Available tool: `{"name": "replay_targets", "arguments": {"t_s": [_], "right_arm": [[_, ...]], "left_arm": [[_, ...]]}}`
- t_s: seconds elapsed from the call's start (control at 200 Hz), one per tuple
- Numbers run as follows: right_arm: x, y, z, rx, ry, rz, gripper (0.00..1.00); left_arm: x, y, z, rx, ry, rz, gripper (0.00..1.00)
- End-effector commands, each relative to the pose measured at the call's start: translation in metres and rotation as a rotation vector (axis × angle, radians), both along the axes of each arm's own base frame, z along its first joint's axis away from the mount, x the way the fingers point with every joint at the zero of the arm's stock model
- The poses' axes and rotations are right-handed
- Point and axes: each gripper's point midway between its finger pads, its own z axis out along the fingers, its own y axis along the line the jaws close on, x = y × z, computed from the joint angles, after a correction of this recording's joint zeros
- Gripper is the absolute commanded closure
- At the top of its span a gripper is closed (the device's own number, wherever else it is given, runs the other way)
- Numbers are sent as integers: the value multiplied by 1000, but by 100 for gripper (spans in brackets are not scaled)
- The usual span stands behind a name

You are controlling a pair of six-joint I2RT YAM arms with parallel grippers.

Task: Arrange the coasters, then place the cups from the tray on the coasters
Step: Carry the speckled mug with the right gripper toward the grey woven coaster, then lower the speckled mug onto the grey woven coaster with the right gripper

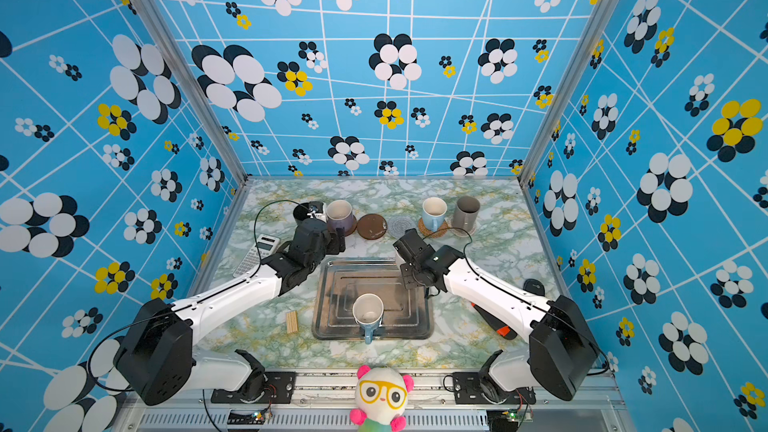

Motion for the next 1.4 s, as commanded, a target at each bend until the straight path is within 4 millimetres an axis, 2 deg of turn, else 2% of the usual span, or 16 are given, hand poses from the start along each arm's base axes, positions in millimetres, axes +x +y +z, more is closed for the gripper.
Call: {"name": "replay_targets", "arguments": {"t_s": [0.0,0.765,1.395], "right_arm": [[26,17,29,71,-103,6,100],[59,25,32,77,-120,16,100],[100,31,39,89,-147,9,100]], "left_arm": [[-1,6,6,-8,-9,14,20],[-2,10,6,-15,-10,22,20],[-5,15,8,-20,-17,30,20]]}}
